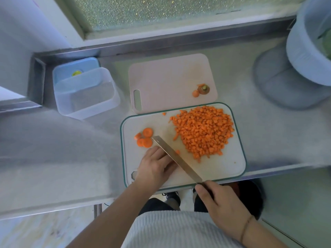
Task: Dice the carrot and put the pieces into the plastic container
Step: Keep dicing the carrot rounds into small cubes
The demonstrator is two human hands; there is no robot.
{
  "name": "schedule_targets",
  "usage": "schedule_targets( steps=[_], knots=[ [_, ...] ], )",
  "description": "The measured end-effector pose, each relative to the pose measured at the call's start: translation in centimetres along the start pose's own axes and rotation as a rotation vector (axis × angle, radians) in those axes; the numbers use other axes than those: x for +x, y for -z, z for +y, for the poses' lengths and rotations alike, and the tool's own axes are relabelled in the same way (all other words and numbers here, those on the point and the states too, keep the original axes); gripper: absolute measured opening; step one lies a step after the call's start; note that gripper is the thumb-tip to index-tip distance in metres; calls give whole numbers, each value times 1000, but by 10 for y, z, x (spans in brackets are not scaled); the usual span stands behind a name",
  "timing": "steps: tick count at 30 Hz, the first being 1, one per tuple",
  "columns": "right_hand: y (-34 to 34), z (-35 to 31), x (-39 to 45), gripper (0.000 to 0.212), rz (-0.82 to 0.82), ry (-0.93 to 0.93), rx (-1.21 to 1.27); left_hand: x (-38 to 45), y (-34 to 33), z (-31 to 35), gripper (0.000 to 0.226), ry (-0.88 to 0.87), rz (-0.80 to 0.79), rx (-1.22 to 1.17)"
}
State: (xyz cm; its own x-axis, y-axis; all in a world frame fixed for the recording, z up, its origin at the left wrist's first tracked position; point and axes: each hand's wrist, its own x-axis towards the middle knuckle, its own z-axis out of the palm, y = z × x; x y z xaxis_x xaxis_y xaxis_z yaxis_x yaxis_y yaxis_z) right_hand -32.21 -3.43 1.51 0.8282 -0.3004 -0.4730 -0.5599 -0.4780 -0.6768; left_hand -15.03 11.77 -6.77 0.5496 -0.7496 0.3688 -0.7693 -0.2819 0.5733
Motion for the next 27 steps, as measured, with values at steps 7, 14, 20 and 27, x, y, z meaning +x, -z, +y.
schedule_targets(
  steps=[7,14,20,27],
  knots=[
    [16,-7,1,69,63,-100,348,11,1,7,22,119,54,14],
    [32,-11,-2,59,100,-191,530,61,-3,0,13,228,54,66],
    [31,-8,-6,59,107,-164,459,55,7,-1,12,246,52,60],
    [18,-8,-2,75,51,-146,362,27,14,-2,19,175,-70,-23]
  ],
)
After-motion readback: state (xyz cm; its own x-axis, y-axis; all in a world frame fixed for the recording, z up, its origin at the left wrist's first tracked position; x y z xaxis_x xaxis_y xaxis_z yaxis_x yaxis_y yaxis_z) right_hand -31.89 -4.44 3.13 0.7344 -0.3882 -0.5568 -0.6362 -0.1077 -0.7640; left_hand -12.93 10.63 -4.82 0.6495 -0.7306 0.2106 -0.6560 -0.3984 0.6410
